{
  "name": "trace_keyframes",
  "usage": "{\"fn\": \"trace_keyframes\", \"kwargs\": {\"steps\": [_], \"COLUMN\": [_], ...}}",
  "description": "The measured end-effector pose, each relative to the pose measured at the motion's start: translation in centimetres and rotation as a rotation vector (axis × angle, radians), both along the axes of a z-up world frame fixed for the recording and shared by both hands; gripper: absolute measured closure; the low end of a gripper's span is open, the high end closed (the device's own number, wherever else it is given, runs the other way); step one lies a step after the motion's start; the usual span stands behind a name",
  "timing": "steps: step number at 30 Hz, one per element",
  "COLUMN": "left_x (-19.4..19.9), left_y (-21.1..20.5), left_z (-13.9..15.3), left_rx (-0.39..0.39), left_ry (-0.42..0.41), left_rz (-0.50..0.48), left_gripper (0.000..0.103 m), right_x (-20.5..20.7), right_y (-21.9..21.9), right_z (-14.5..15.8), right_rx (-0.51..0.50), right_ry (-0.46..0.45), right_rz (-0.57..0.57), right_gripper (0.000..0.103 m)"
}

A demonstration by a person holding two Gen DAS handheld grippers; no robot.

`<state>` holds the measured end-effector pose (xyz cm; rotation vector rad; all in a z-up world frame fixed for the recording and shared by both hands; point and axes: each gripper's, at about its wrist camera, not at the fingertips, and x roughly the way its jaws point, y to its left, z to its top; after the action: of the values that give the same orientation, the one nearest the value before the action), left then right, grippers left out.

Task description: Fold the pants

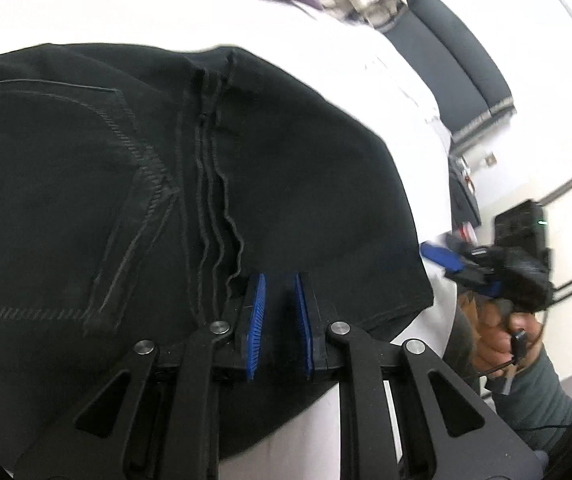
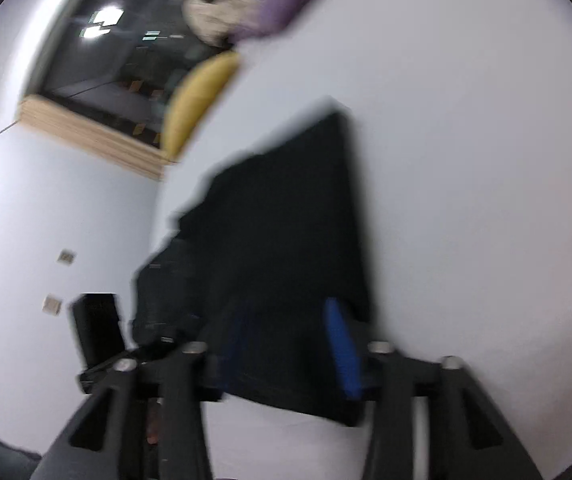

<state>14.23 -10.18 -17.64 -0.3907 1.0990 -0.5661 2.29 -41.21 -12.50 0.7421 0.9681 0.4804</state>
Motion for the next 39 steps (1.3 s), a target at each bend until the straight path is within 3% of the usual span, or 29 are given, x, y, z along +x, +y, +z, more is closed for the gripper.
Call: {"fn": "trace_keyframes", "kwargs": {"steps": [1,3,4,6,7,8,9,11,12,17,20,22,28,31,37,39], "left_x": [-0.5,-2.2,-3.1,-4.1,-5.1,-5.8,-6.9,-8.9,-10.3,-11.6,-10.6,-9.7,-8.7,-7.2,-4.3,-3.6], "left_y": [0.6,1.9,2.6,3.8,6.3,8.5,10.7,15.6,18.2,25.0,26.3,27.3,28.2,28.4,28.2,28.3], "left_z": [0.3,1.4,2.1,4.1,5.0,5.6,6.1,6.9,6.8,4.4,3.2,2.0,-3.7,-5.3,-5.9,-5.9], "left_rx": [-0.007,-0.01,-0.011,-0.02,-0.031,-0.044,-0.063,-0.105,-0.14,-0.302,-0.323,-0.34,-0.435,-0.499,-0.513,-0.502], "left_ry": [-0.006,-0.037,-0.058,-0.106,-0.123,-0.132,-0.145,-0.188,-0.21,-0.15,-0.121,-0.061,0.063,0.061,0.032,0.035], "left_rz": [0.025,0.071,0.091,0.164,0.22,0.272,0.339,0.493,0.599,0.809,0.825,0.838,0.887,0.902,0.859,0.864], "left_gripper": [0.088,0.088,0.088,0.086,0.084,0.073,0.044,0.011,0.009,0.009,0.009,0.009,0.009,0.011,0.045,0.065], "right_x": [0.2,1.8,2.2,3.7,4.3,4.6,4.5,4.1,4.3,4.2,4.3,4.0,4.8,4.8,6.3,7.4], "right_y": [0.6,2.4,3.2,3.9,3.8,3.7,3.2,2.8,3.0,6.1,6.9,6.6,7.4,7.7,9.8,10.9], "right_z": [1.0,1.9,1.7,-0.4,-2.1,-2.9,-2.5,-1.2,-0.7,2.2,2.2,2.3,2.1,2.1,2.2,2.3], "right_rx": [0.026,0.063,0.051,-0.014,-0.077,-0.077,-0.034,0.005,0.031,0.111,0.121,0.124,0.146,0.161,0.193,0.192], "right_ry": [-0.038,-0.077,-0.075,-0.022,0.052,0.082,0.076,0.078,0.062,-0.016,-0.01,-0.004,0.012,0.018,0.021,0.021], "right_rz": [0.026,0.095,0.109,0.119,0.099,0.071,0.032,0.003,0.006,0.061,0.081,0.093,0.116,0.126,0.2,0.226], "right_gripper": [0.044,0.022,0.019,0.012,0.015,0.026,0.026,0.025,0.025,0.025,0.025,0.025,0.025,0.026,0.026,0.026]}}
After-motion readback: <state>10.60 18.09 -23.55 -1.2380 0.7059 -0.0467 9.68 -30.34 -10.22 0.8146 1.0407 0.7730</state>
